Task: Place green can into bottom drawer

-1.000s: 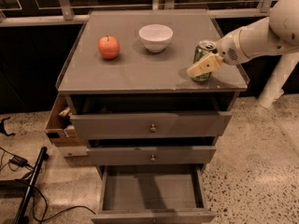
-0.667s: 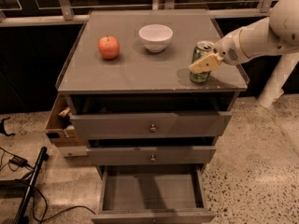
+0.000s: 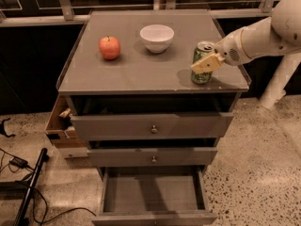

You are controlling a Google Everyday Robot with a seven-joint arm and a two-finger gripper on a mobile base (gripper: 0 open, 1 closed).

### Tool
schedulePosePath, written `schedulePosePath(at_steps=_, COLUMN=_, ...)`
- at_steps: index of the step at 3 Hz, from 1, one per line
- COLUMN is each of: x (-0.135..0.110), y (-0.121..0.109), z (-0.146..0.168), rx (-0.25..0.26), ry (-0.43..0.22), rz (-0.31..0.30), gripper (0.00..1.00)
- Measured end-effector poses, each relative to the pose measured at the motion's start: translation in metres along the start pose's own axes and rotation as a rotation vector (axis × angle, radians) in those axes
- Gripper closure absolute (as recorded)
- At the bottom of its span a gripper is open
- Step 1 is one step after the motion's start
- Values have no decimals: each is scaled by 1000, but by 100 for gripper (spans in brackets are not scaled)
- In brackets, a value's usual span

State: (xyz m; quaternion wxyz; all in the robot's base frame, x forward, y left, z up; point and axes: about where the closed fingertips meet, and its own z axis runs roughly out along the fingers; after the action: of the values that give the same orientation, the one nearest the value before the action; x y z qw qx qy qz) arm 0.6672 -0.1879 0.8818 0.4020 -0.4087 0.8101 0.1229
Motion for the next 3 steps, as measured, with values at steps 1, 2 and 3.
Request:
schedulePosePath(at_steps=1, x=5, y=11, z=-19, rx=-60, ry=-34, rz=-57, gripper=100)
schedulePosePath(at_steps=2, x=17, y=39, z=-60, rx=-184, ry=-104, rz=-137, gripper=100)
schedulePosePath(at_steps=3, x=20, y=66, z=-99, rx=-336, ry=-221, rz=-184, gripper=100)
